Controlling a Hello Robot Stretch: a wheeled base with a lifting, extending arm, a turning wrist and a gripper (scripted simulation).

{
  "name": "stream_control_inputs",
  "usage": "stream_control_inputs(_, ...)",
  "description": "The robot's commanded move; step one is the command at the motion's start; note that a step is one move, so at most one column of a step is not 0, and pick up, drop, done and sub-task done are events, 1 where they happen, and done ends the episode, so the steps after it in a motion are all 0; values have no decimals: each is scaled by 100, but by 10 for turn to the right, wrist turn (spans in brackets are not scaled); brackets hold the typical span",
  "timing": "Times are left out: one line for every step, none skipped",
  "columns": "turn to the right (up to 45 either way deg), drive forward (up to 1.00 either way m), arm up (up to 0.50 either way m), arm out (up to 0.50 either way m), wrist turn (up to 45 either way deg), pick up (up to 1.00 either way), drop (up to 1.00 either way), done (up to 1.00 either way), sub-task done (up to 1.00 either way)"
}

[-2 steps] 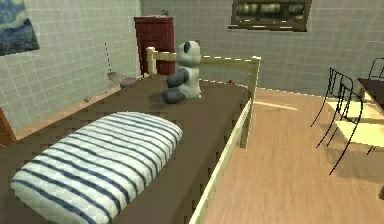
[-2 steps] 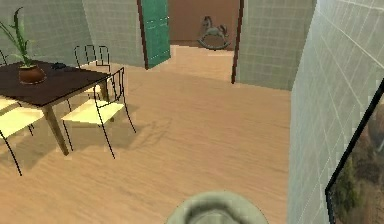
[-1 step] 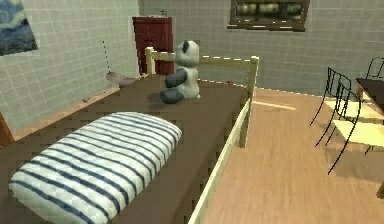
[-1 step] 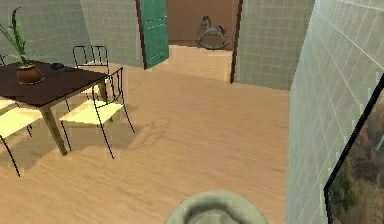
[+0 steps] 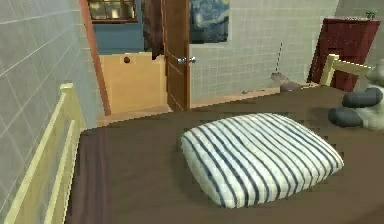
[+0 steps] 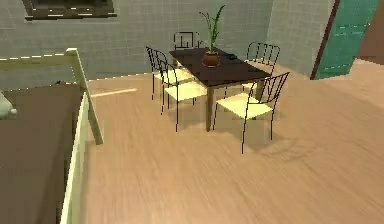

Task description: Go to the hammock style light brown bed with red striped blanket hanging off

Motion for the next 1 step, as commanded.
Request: stream_control_inputs(-450,0,0,0,0,0,0,0,0)
